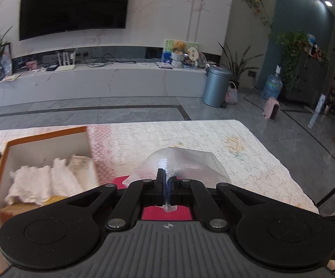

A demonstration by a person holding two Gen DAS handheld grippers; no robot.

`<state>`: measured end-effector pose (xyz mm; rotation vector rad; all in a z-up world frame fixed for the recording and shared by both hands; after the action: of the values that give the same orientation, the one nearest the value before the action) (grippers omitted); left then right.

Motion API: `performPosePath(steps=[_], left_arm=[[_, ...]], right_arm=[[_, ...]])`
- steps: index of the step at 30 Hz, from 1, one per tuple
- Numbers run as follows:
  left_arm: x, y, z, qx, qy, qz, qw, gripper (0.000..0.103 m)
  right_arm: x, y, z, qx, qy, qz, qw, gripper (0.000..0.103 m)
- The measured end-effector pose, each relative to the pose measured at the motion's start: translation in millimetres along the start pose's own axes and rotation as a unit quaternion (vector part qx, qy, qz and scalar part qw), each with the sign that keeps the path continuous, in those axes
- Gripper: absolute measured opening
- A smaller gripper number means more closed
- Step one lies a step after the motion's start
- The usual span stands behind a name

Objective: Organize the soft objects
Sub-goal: 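Lower the clear bag and crocheted pad into the orange box and open both tools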

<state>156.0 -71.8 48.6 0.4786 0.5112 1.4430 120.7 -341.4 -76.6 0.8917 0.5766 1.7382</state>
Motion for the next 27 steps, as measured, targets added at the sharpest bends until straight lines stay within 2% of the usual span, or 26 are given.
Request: performPosePath(steps=[7,14,20,27], left_arm=[[75.8,36.8,-2.5,-0.029,0.067,0.035,0.9967,0.002],[148.2,55.0,-1.5,-0.044,0.122,0.080,0.9884,0.002],[188.9,51.2,-0.2,-0.043,0.150,0.110,0.9817,0.002],[213.1,27.3,2.9,-0.033,0.171,0.110,0.9786,0.002]], right_arm=[[64.4,33.7,9.5,-0.051,0.048,0.019,0.997,0.019],[135.3,40.1,26.6,-0.069,0.104,0.072,0.990,0.019],[195.8,14.3,42.7,-0.052,0.163,0.106,0.980,0.019],[240.6,-54.4,72.4,-0.005,0.219,0.101,0.970,0.020]])
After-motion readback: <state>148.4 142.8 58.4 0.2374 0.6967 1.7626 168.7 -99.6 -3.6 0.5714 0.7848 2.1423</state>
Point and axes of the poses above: each gripper's, at about its wrist camera, not at the fingertips, and y roughly against the way its jaws point, x to its left, z to its top, the point moved 2 cm from there along -y, roughly the way its jaws point, and after that the axes turned 7 degrees about z, right-handed, at the moved point
